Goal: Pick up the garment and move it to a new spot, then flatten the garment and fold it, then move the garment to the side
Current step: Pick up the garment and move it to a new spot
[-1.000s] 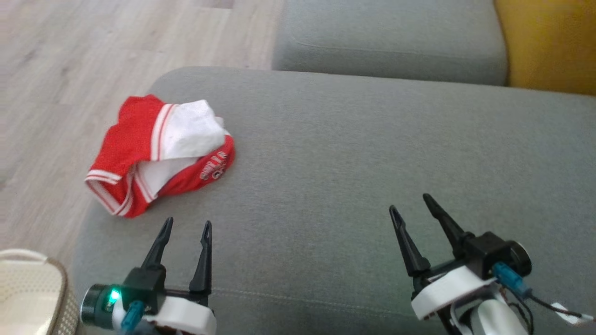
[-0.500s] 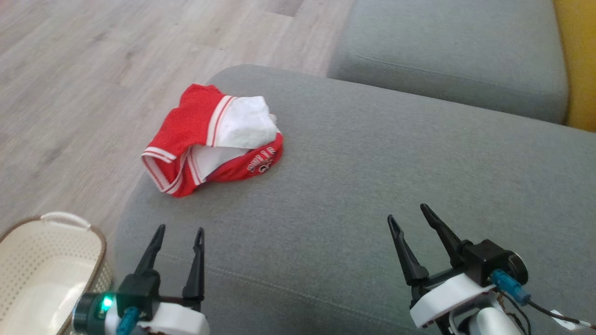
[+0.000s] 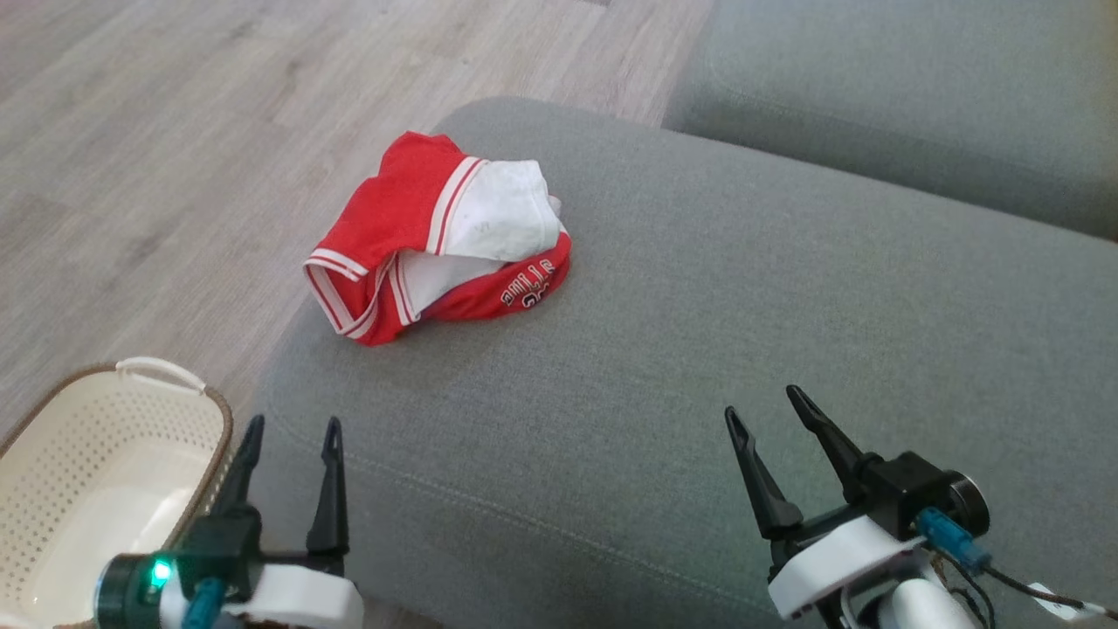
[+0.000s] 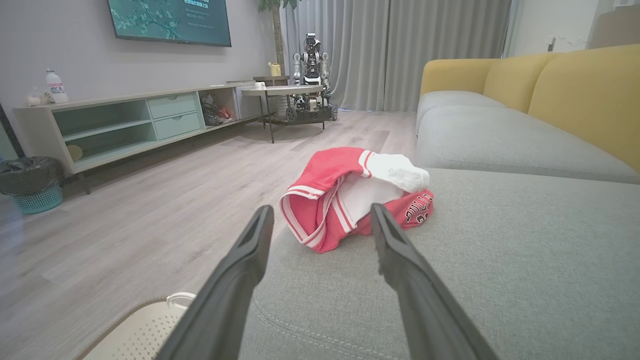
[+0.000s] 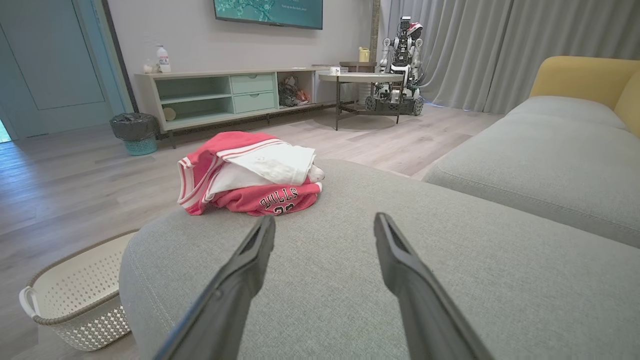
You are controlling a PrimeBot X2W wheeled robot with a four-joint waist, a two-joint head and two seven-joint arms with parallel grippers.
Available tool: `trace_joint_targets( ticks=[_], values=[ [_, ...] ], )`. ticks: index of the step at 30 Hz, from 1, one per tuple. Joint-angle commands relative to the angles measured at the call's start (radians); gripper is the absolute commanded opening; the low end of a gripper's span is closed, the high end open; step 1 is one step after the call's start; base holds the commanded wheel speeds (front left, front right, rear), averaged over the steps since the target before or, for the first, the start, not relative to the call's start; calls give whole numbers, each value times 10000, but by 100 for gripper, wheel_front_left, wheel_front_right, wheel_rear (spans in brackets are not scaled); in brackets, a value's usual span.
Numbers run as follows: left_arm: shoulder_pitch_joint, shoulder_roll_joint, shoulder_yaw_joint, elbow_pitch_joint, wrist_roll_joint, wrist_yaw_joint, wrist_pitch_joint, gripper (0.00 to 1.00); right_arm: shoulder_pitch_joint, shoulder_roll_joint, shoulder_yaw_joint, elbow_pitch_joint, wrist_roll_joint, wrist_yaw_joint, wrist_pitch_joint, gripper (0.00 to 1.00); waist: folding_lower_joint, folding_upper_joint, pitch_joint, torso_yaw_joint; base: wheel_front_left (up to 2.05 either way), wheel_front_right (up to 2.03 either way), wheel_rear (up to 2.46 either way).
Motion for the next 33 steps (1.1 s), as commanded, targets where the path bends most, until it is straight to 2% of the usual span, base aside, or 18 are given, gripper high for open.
trace_joint_targets(
  ticks=[1, 6, 11, 16, 20, 24, 28, 33],
  values=[
    [-464, 99, 437, -421, -83, 62, -124, 100, -176, -110, 211, -278, -77, 0, -93, 100, 0, 0, 199, -52, 0, 0, 0],
    [-1283, 212, 662, -689, -70, 11, -124, 100, -527, -110, 114, -233, -462, 0, -93, 100, 0, 0, 946, -232, 0, 0, 0],
    [-2753, 648, 680, -663, 169, -272, -124, 100, -928, -110, 19, -219, -810, 0, -93, 100, 0, 0, 1750, -437, 0, 0, 0],
    [-4627, 1152, 751, 156, 201, -632, -124, 100, -1235, -110, -122, -163, -1299, 0, -93, 100, 0, 0, 2624, -583, 0, 0, 0],
    [-6291, 1411, 859, 1739, -70, -1062, -124, 100, -1532, -110, -293, -151, -1795, 0, -93, 100, 0, 0, 3369, -655, 0, 0, 0],
    [-7997, 1591, 883, 4339, -360, -1429, 17, 100, -1878, -110, -415, -167, -2242, 0, -93, 100, 0, 0, 4054, -769, 0, 0, 0],
    [-9516, 1528, 910, 6568, -670, -1582, 514, 100, -2176, -110, -499, -191, -2585, 0, -93, 100, 0, 0, 4788, -909, 0, 0, 0],
    [-10681, 1499, 1059, 8887, -1054, -1658, 1187, 100, -2417, -110, -377, -189, -2673, 0, -93, 100, 0, 0, 5439, -1219, 0, 0, 0]
  ],
)
